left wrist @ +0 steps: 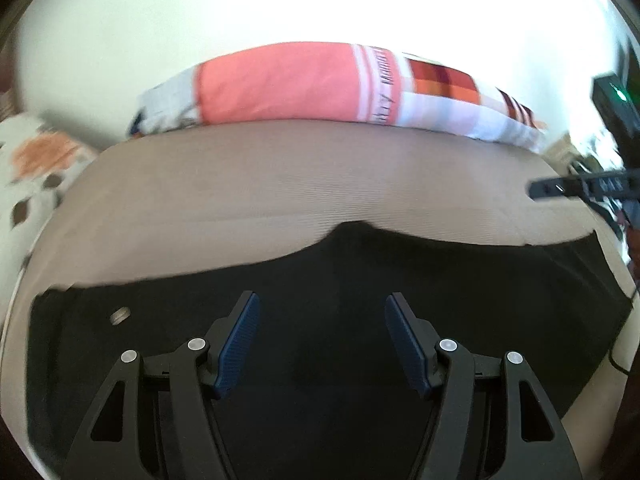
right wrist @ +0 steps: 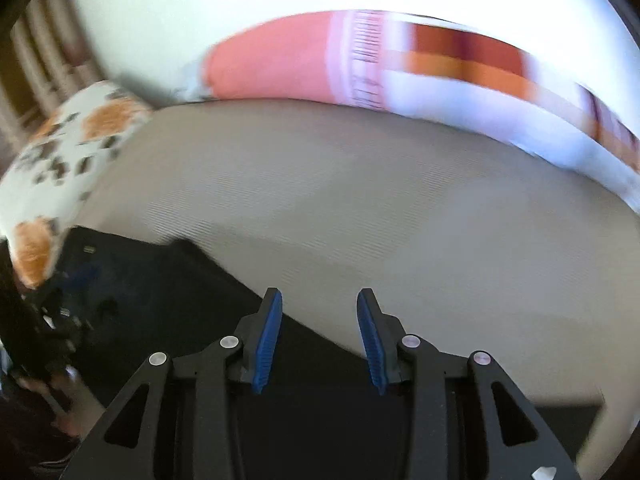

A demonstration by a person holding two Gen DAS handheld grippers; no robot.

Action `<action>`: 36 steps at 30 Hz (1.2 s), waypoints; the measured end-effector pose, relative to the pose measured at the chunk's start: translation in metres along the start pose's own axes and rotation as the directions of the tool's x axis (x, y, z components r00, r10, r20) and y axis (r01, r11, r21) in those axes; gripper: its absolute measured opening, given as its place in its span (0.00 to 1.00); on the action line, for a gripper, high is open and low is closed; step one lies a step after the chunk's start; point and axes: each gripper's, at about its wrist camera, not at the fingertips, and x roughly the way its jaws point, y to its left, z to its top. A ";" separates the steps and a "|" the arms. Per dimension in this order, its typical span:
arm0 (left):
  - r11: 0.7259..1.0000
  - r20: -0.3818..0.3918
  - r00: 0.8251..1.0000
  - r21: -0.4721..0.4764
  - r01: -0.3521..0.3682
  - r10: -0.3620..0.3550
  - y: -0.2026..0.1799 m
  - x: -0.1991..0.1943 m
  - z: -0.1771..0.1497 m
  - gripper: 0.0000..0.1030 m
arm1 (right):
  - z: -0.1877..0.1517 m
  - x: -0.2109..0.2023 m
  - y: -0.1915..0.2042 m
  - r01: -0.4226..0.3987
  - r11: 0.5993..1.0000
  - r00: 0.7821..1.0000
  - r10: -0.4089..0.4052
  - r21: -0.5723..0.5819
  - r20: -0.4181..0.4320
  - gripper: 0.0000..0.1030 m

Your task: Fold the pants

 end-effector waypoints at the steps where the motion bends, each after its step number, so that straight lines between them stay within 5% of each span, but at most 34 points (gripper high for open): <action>1: 1.000 -0.003 1.000 0.029 0.010 -0.010 -0.007 0.005 0.004 0.64 | -0.010 -0.004 -0.010 0.026 0.999 1.000 -0.026 0.026 -0.001 0.36; 5: 0.994 -0.019 0.999 0.109 0.028 -0.027 -0.028 0.026 0.013 0.64 | -0.058 -0.011 -0.055 0.121 0.983 0.992 -0.117 0.139 -0.037 0.36; 10: 0.995 -0.072 0.997 0.095 0.022 -0.015 -0.029 0.053 0.021 0.64 | -0.088 -0.002 -0.080 0.158 0.964 0.987 -0.148 0.216 -0.062 0.36; 18: 1.000 -0.134 0.991 0.023 -0.004 0.007 -0.015 0.076 0.027 0.65 | -0.083 0.019 -0.080 0.239 0.953 0.971 -0.239 0.185 -0.019 0.38; 25: 0.999 -0.146 0.989 0.027 -0.033 0.037 -0.018 0.075 0.029 0.66 | -0.079 0.020 -0.087 0.211 0.955 0.977 -0.214 0.210 -0.010 0.41; 36: 0.996 -0.118 0.989 0.015 -0.092 0.093 -0.052 0.023 0.014 0.66 | -0.079 0.018 -0.083 0.195 0.958 0.980 -0.200 0.210 0.001 0.49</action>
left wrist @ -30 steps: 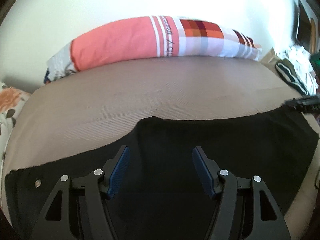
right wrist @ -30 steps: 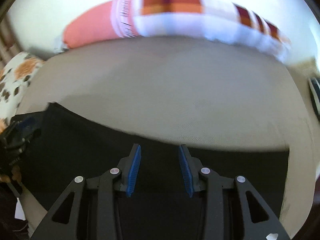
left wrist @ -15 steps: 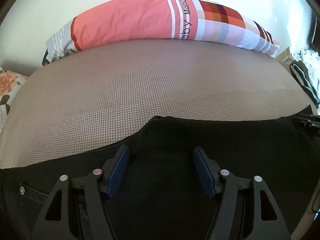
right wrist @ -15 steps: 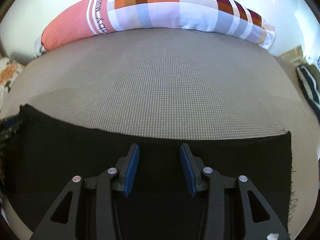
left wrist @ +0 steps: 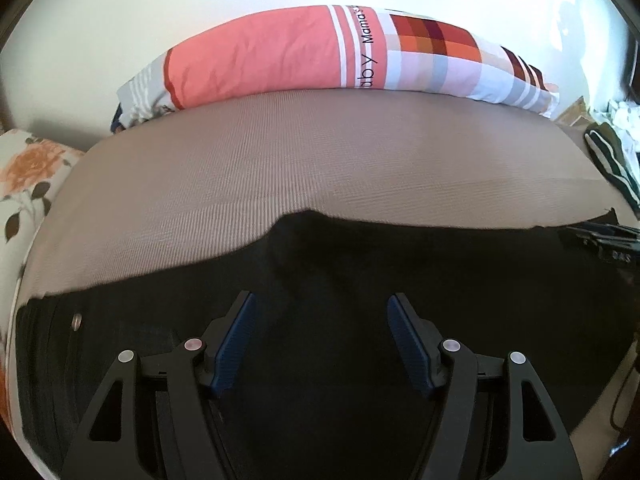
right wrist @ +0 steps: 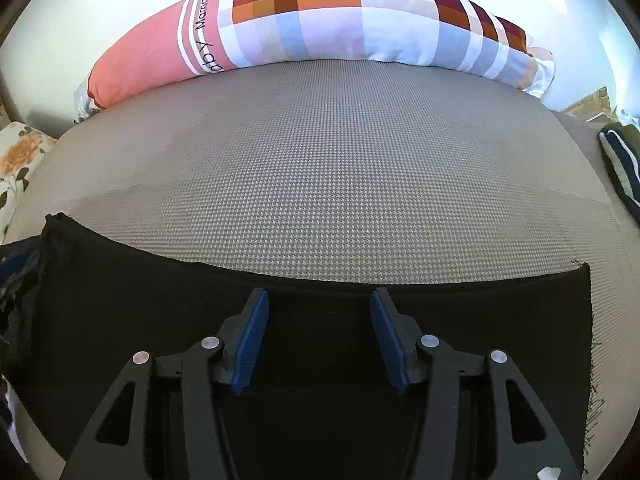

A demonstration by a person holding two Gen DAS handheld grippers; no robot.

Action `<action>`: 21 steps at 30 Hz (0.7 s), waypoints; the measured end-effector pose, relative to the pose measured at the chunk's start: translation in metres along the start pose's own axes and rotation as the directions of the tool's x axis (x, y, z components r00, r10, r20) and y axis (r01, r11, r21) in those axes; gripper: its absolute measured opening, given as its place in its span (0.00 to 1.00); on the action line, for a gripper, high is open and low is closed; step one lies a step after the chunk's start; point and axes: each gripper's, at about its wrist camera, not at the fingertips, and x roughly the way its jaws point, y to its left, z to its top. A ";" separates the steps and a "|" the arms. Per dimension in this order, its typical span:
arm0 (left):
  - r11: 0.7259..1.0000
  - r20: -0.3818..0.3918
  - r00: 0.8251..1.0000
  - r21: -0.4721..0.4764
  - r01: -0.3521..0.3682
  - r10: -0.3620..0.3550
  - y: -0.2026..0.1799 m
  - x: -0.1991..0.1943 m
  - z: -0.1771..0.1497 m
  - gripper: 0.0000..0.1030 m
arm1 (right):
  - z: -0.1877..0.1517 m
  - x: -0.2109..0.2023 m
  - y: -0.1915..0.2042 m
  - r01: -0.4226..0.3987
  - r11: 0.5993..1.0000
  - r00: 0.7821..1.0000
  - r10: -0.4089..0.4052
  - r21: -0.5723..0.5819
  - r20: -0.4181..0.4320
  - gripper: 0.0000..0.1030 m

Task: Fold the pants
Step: 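Move the right tool to the stacked hems and close on them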

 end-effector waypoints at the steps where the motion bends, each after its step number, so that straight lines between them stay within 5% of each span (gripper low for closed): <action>1: 1.000 0.003 1.000 -0.007 0.003 -0.003 -0.003 -0.004 -0.005 0.67 | -0.001 -0.001 0.000 -0.003 1.000 1.000 0.003 -0.002 0.002 0.49; 13: 0.998 -0.062 0.998 -0.050 -0.032 0.029 -0.018 0.000 -0.046 0.68 | -0.008 -0.021 -0.005 -0.023 0.998 0.999 0.024 -0.054 0.026 0.50; 21: 0.995 -0.053 0.998 -0.092 -0.038 0.033 -0.012 -0.001 -0.050 0.74 | -0.024 -0.041 -0.046 -0.054 0.998 0.998 0.054 -0.017 0.031 0.52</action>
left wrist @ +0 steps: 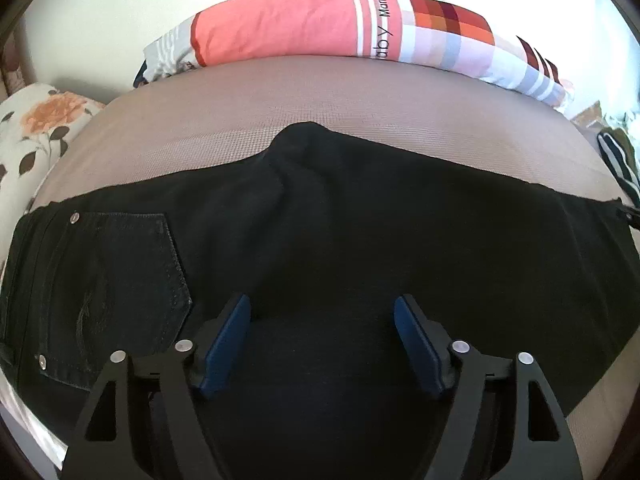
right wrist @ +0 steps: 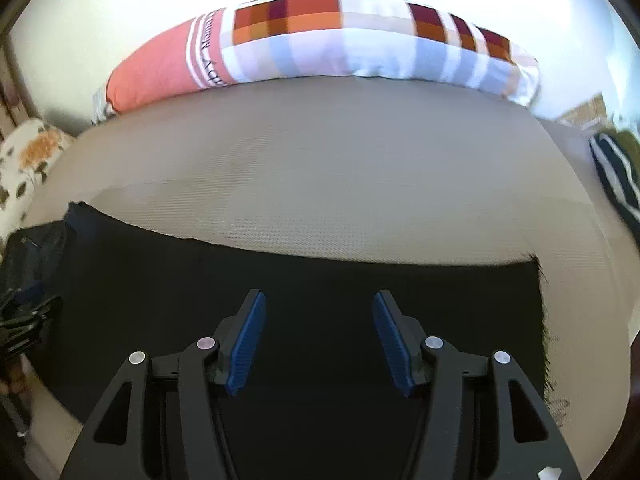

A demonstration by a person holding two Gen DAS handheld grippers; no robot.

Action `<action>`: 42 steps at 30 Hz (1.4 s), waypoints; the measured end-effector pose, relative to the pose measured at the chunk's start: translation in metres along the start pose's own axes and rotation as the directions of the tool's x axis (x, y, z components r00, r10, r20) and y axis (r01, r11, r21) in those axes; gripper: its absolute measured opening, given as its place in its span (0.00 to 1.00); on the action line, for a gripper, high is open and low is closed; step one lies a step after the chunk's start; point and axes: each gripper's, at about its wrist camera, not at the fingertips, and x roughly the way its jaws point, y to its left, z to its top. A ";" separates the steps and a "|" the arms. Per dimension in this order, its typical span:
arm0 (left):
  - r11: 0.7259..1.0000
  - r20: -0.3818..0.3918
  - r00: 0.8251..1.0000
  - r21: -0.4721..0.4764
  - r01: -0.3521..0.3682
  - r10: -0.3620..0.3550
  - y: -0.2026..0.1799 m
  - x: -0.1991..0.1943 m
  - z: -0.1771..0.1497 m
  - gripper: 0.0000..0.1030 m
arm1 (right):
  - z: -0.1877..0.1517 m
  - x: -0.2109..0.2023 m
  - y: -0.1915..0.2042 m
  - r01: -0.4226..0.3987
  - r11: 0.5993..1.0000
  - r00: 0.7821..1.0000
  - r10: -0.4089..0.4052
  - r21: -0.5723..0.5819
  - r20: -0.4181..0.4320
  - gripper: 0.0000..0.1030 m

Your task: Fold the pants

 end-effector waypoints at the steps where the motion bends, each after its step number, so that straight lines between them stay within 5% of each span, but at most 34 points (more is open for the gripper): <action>1: 1.000 0.002 1.000 -0.003 0.001 -0.001 0.001 0.000 -0.001 0.74 | -0.003 -0.002 -0.010 -0.021 1.000 1.000 0.021 0.020 -0.007 0.52; 8: 1.000 0.008 1.000 0.000 -0.005 0.005 0.000 0.000 -0.001 0.77 | -0.021 -0.018 -0.109 -0.140 0.961 0.985 0.160 0.239 -0.066 0.53; 17: 1.000 -0.001 1.000 0.003 -0.006 0.006 0.001 0.001 0.000 0.79 | -0.048 -0.017 -0.210 -0.291 0.850 0.937 0.345 0.439 -0.046 0.52; 25: 1.000 -0.006 1.000 0.004 -0.012 0.012 0.001 0.004 0.002 0.82 | -0.059 -0.001 -0.231 -0.403 0.774 0.883 0.469 0.489 -0.015 0.35; 34: 1.000 -0.009 1.000 0.003 -0.020 0.020 0.001 0.010 0.000 0.84 | -0.050 0.022 -0.227 -0.494 0.739 0.829 0.559 0.458 -0.009 0.16; 39: 1.000 -0.006 1.000 -0.002 -0.028 0.028 0.001 0.012 0.001 0.85 | -0.045 0.032 -0.223 -0.498 0.730 0.828 0.560 0.469 0.008 0.07; 42: 1.000 -0.004 1.000 -0.003 -0.029 0.029 0.001 0.012 0.000 0.85 | -0.044 0.028 -0.216 -0.465 0.754 0.854 0.521 0.464 0.008 0.06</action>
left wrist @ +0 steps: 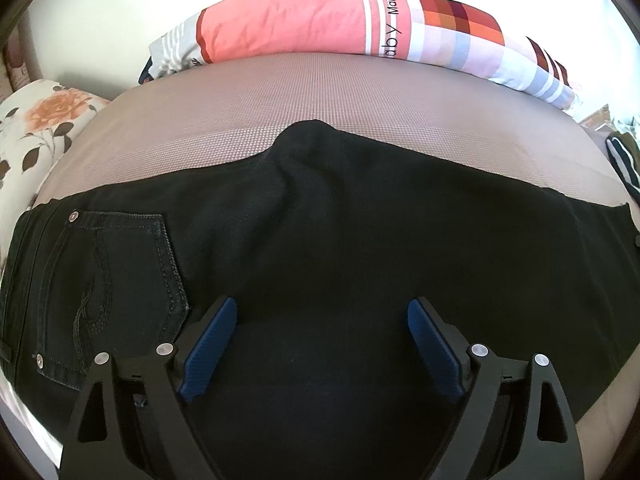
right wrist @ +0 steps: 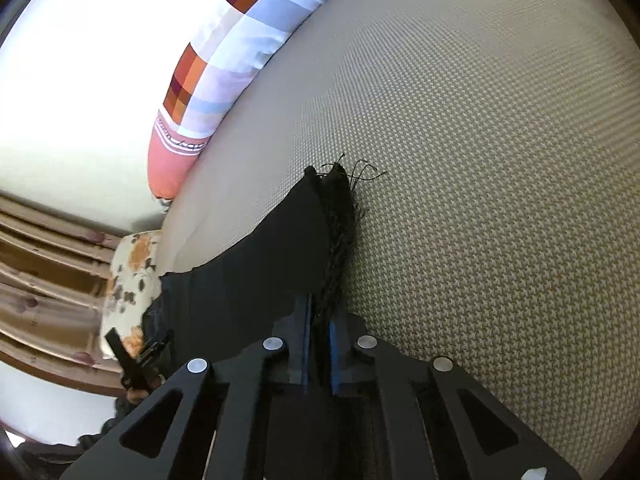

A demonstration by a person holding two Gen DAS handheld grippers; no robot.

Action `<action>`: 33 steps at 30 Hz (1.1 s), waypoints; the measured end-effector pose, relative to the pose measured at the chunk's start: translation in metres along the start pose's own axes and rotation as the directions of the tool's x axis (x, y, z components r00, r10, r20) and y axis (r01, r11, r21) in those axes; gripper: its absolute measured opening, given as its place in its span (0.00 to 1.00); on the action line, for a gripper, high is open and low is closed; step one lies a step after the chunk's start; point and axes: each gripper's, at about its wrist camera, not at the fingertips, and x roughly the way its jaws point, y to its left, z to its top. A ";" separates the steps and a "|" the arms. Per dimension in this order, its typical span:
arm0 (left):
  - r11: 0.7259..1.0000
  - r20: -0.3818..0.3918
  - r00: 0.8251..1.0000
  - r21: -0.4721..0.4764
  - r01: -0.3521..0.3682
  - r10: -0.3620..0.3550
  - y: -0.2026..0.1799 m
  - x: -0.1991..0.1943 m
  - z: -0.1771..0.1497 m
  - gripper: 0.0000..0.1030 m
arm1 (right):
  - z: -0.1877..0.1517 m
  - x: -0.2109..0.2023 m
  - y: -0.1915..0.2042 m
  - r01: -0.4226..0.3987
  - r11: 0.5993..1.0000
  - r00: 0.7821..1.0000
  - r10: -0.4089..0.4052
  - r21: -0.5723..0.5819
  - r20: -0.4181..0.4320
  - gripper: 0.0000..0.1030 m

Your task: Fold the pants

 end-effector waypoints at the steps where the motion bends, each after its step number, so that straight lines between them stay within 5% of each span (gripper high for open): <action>1: 1.000 0.000 1.000 0.000 0.000 0.000 0.000 0.000 0.000 0.85 | -0.001 -0.001 0.002 0.018 1.000 1.000 -0.018 0.002 0.008 0.06; 6: 1.000 0.002 1.000 0.001 0.000 0.000 0.000 0.000 -0.001 0.85 | -0.009 -0.005 0.022 0.095 0.995 0.995 -0.096 0.014 0.038 0.05; 19: 1.000 0.025 1.000 -0.015 0.010 -0.010 0.005 -0.008 0.001 0.86 | -0.029 0.009 0.148 0.043 0.999 0.998 -0.042 -0.032 0.042 0.05; 33: 0.990 0.126 0.992 -0.137 0.041 -0.023 0.068 -0.053 -0.009 0.86 | -0.046 0.157 0.280 0.007 0.986 0.991 -0.030 -0.168 -0.134 0.05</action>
